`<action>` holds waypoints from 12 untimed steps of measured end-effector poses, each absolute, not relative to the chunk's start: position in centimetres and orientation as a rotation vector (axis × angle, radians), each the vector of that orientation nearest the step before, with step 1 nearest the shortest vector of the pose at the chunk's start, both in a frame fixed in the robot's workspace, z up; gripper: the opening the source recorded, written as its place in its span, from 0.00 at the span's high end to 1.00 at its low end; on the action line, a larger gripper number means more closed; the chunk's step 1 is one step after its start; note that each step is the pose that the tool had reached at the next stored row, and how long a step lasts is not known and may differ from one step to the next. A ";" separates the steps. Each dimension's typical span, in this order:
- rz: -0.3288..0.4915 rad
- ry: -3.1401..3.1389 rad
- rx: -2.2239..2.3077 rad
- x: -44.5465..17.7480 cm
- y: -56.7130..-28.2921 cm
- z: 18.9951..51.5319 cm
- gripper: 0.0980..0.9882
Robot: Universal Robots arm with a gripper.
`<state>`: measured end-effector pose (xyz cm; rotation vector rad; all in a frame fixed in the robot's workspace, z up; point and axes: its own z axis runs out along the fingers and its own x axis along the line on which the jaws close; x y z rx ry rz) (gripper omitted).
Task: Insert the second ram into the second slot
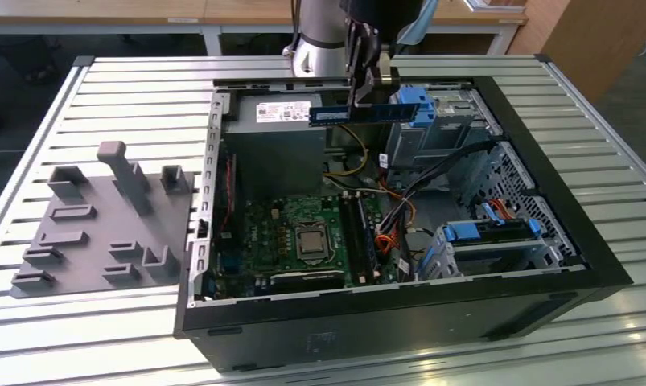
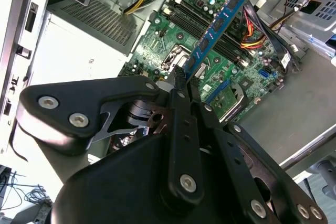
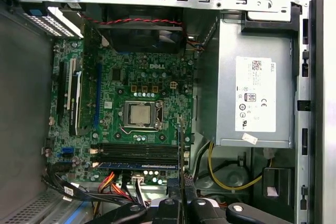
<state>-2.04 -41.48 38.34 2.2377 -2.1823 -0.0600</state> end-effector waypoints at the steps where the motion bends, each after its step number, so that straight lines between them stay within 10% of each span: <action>1: -0.060 -2.184 2.236 -2.0 -41.5 38.3 0.96; 12: -0.060 -2.208 2.213 -2.0 -41.5 38.3 0.96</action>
